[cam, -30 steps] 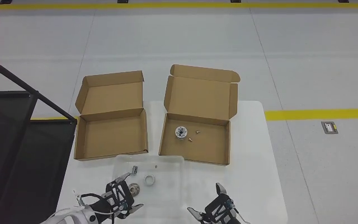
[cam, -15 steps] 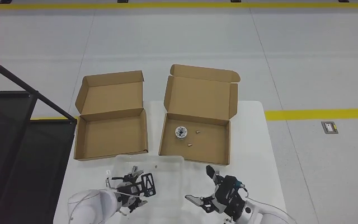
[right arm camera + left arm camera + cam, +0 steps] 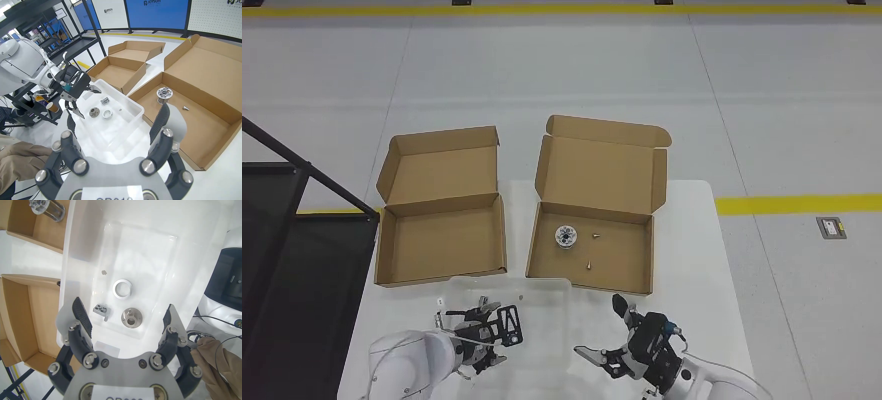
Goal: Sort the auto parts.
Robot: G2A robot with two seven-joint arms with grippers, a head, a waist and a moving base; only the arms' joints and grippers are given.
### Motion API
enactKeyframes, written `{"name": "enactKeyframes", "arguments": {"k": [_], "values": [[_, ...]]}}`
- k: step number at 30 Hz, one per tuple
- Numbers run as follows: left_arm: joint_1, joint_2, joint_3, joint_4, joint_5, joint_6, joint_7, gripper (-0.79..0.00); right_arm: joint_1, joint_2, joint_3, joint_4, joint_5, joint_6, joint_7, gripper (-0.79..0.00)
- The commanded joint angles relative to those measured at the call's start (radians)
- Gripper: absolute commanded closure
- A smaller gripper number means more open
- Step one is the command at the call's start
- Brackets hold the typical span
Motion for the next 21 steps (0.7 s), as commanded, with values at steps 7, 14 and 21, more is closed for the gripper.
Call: {"name": "enactKeyframes", "arguments": {"k": [7, 14, 21], "values": [[-0.035, -0.005, 0.034, 0.072, -0.009, 0.059, -0.012, -0.686, 0.0, 0.0, 0.0, 0.0, 0.0, 0.0, 0.0, -0.785], [-0.115, -0.009, 0.059, 0.159, -0.082, 0.068, -0.06, -0.428, 0.0, 0.0, 0.0, 0.0, 0.0, 0.0, 0.0, -0.785], [-0.208, -0.019, 0.132, 0.254, -0.107, 0.094, -0.107, -0.363, 0.0, 0.0, 0.0, 0.0, 0.0, 0.0, 0.0, -0.785]]}}
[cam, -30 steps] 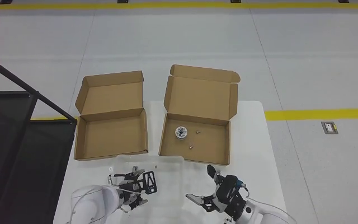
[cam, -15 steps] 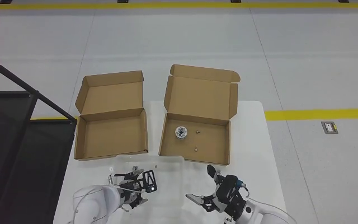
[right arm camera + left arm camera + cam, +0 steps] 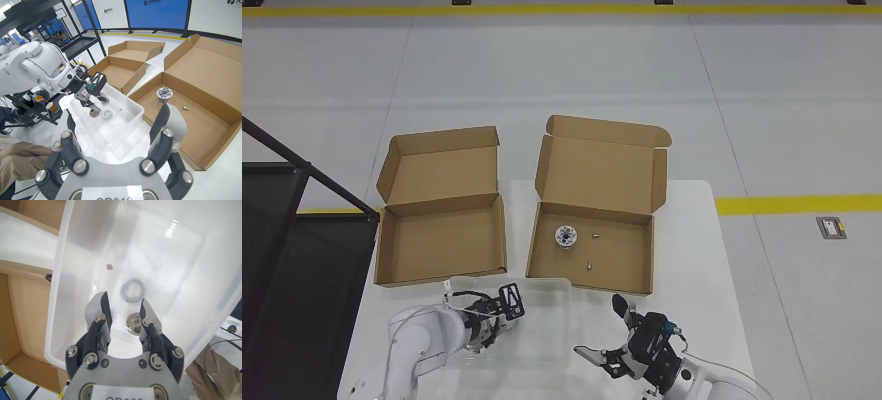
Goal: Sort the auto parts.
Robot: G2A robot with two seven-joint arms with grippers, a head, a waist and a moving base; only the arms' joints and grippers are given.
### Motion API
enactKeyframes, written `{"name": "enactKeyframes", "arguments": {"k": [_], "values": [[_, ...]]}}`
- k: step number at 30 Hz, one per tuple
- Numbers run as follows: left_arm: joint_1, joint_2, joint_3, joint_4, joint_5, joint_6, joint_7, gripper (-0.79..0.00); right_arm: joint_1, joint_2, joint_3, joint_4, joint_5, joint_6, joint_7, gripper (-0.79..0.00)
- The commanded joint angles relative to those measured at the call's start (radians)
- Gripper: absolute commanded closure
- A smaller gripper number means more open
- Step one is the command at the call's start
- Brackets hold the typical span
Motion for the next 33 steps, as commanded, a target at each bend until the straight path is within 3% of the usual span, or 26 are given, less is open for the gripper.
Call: {"name": "enactKeyframes", "arguments": {"k": [1, 13, 33], "values": [[-0.026, -0.004, 0.026, 0.029, 0.001, 0.011, -0.014, -0.363, 0.0, 0.0, 0.0, 0.0, 0.0, 0.0, 0.0, -0.785], [-0.139, -0.03, 0.163, 0.151, 0.018, 0.086, -0.062, -0.351, 0.0, 0.0, 0.0, 0.0, 0.0, 0.0, 0.0, -0.785], [-0.191, -0.044, 0.221, 0.23, -0.001, 0.131, -0.091, -0.206, 0.0, 0.0, 0.0, 0.0, 0.0, 0.0, 0.0, -0.785]]}}
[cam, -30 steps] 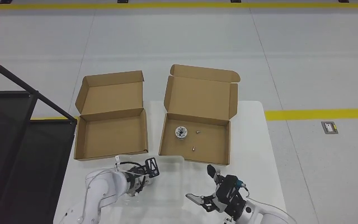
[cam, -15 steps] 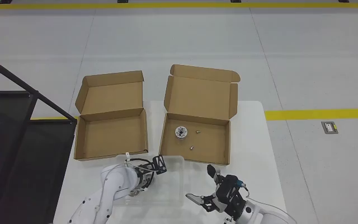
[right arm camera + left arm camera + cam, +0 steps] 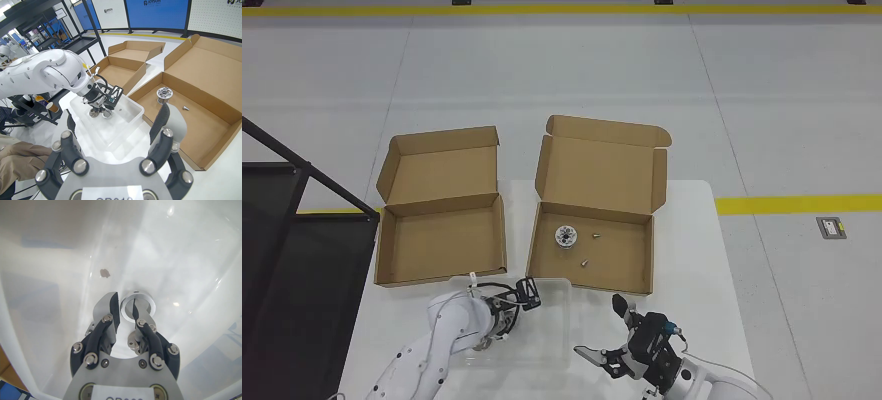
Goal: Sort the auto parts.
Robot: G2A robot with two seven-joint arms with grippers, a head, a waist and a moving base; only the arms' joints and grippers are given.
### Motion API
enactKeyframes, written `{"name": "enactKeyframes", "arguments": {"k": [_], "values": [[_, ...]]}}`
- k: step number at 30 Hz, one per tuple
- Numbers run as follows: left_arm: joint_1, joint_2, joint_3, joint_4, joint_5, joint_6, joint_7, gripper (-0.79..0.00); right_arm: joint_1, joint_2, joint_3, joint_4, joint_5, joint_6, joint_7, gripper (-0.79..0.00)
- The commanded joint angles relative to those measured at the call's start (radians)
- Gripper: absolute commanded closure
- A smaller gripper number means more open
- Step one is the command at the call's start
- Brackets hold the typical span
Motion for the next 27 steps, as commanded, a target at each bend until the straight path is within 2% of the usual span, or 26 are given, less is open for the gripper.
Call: {"name": "enactKeyframes", "arguments": {"k": [1, 4, 10, 15, 22, 27], "values": [[-0.005, -0.001, 0.005, 0.01, 0.0, 0.003, 0.0, -0.169, 0.0, 0.0, 0.0, 0.0, 0.0, 0.0, 0.0, -0.785], [-0.011, -0.003, 0.011, 0.017, -0.002, 0.006, 0.001, -0.006, 0.0, 0.0, 0.0, 0.0, 0.0, 0.0, 0.0, -0.785], [0.004, 0.002, -0.002, -0.027, -0.005, -0.003, 0.012, 0.0, 0.0, 0.0, 0.0, 0.0, 0.0, 0.0, 0.0, -0.785], [0.081, 0.021, -0.051, -0.172, 0.004, -0.027, 0.027, 0.0, 0.0, 0.0, 0.0, 0.0, 0.0, 0.0, 0.0, -0.785], [0.256, 0.062, -0.234, -0.407, -0.044, -0.092, 0.129, 0.0, 0.0, 0.0, 0.0, 0.0, 0.0, 0.0, 0.0, -0.785], [0.377, 0.085, -0.417, -0.497, -0.088, -0.099, 0.258, 0.0, 0.0, 0.0, 0.0, 0.0, 0.0, 0.0, 0.0, -0.785]]}}
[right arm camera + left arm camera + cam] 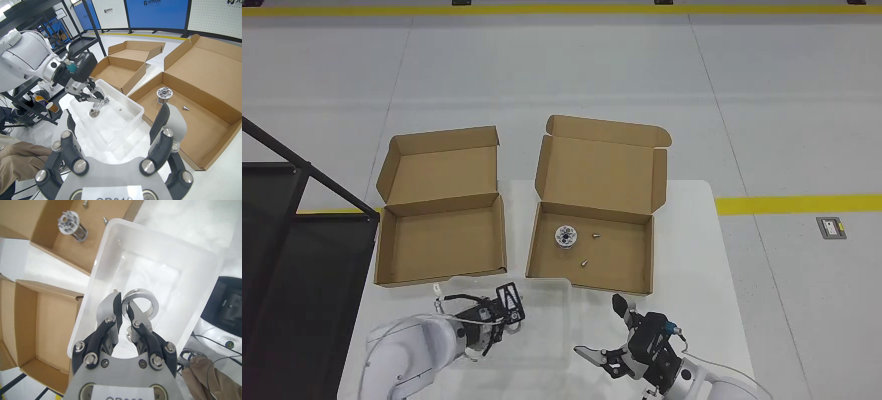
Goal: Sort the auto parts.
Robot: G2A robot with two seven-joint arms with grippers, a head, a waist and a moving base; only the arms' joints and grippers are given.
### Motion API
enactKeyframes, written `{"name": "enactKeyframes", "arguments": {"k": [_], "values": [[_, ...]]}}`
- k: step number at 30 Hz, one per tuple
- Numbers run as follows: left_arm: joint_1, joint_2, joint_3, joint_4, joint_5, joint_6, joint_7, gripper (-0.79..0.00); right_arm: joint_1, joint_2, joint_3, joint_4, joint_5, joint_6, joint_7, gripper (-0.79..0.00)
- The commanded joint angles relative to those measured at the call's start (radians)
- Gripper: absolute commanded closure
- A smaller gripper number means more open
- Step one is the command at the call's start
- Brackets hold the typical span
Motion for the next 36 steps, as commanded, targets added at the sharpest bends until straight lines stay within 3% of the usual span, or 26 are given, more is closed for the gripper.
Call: {"name": "enactKeyframes", "arguments": {"k": [1, 5, 9, 12, 27, 31, 34, 36], "values": [[0.053, 0.008, -0.089, -0.021, -0.028, -0.006, 0.069, 0.0, 0.0, 0.0, 0.0, 0.0, 0.0, 0.0, 0.0, -0.785], [0.138, 0.019, -0.248, -0.032, -0.085, 0.002, 0.203, 0.0, 0.0, 0.0, 0.0, 0.0, 0.0, 0.0, 0.0, -0.785], [0.236, 0.019, -0.417, 0.014, -0.237, 0.009, 0.445, 0.0, 0.0, 0.0, 0.0, 0.0, 0.0, 0.0, 0.0, -0.785], [0.311, 0.015, -0.508, 0.036, -0.291, 0.032, 0.557, 0.0, 0.0, 0.0, 0.0, 0.0, 0.0, 0.0, 0.0, -0.785], [0.311, 0.015, -0.507, 0.035, -0.29, 0.035, 0.557, 0.0, 0.0, 0.0, 0.0, 0.0, 0.0, 0.0, 0.0, -0.785], [0.275, 0.011, -0.458, 0.035, -0.248, 0.189, 0.494, 0.0, 0.0, 0.0, 0.0, 0.0, 0.0, 0.0, 0.0, -0.785], [0.165, 0.009, -0.416, 0.106, -0.216, 0.344, 0.412, 0.0, 0.0, 0.0, 0.0, 0.0, 0.0, 0.0, 0.0, -0.785], [0.086, 0.007, -0.351, 0.186, -0.227, 0.363, 0.353, 0.0, 0.0, 0.0, 0.0, 0.0, 0.0, 0.0, 0.0, -0.785]]}}
